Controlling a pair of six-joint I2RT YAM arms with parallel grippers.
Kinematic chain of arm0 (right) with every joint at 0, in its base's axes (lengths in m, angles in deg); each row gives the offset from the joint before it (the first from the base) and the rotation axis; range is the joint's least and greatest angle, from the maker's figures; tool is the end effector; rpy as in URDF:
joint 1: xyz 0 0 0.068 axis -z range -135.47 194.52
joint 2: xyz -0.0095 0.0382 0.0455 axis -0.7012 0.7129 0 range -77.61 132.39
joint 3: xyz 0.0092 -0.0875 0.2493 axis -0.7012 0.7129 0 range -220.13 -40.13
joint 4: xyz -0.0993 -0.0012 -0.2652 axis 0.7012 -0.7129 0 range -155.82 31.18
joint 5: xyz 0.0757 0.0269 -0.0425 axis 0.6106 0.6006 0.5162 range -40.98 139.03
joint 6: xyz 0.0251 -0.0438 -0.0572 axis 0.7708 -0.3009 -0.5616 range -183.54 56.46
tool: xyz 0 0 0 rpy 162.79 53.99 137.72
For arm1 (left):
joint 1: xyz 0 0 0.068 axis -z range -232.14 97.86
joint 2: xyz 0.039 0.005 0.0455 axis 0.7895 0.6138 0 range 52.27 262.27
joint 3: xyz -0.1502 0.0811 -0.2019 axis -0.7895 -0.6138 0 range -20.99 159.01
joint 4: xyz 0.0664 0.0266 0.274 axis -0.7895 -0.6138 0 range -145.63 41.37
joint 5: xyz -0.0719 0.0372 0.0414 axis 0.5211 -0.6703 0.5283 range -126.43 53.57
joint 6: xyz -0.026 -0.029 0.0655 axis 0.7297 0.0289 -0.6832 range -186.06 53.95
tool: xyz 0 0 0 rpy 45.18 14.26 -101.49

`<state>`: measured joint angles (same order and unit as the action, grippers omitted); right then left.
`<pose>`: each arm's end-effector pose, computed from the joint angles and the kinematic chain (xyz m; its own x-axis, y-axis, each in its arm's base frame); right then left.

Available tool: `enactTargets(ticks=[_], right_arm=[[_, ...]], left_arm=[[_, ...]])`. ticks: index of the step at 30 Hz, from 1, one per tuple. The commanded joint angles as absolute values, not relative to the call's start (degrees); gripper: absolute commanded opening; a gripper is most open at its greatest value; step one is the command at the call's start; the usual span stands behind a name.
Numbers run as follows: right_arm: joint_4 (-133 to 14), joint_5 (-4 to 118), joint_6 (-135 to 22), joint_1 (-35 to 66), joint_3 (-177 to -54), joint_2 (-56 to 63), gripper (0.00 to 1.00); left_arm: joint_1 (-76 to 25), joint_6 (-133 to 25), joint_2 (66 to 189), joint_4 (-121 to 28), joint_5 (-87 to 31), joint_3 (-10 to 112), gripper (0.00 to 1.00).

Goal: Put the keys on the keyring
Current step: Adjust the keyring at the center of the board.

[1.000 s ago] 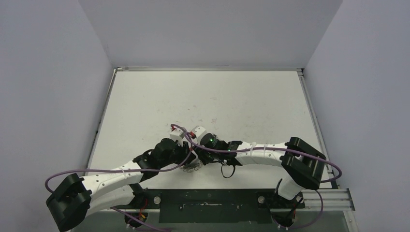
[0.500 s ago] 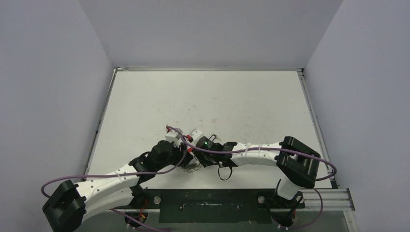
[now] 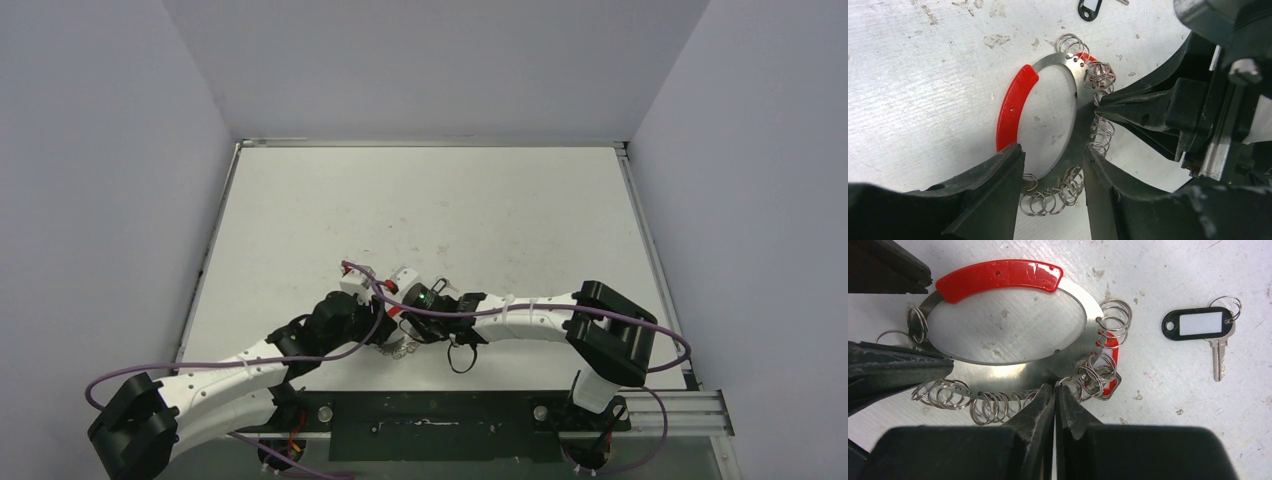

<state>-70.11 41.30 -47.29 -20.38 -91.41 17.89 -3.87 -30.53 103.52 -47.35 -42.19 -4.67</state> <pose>0.1592 0.3192 0.1098 -0.5776 -0.5798 -0.5746 -0.7327 0.6785 0.0520 0.1575 -0.1670 0.1317 -0.6993 -0.0845 -0.7098 0.3447 0.8301 -0.4384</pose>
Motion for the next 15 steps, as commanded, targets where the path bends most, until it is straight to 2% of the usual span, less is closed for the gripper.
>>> enactTargets(ticks=[1,6,15], right_arm=[[-70.89,40.19,-47.92,-19.35,-93.15,15.83,0.00],[-66.73,48.15,-45.78,-14.84,-90.82,13.71,0.00],[-53.24,72.92,-33.89,-5.58,-85.95,14.58,0.00]], left_arm=[[-3.92,-31.11,103.97,-44.34,-41.35,-4.07,0.44],[-3.99,-31.17,106.21,-43.18,-39.35,-3.73,0.44],[-4.06,-32.10,110.94,-41.24,-36.99,-2.28,0.44]])
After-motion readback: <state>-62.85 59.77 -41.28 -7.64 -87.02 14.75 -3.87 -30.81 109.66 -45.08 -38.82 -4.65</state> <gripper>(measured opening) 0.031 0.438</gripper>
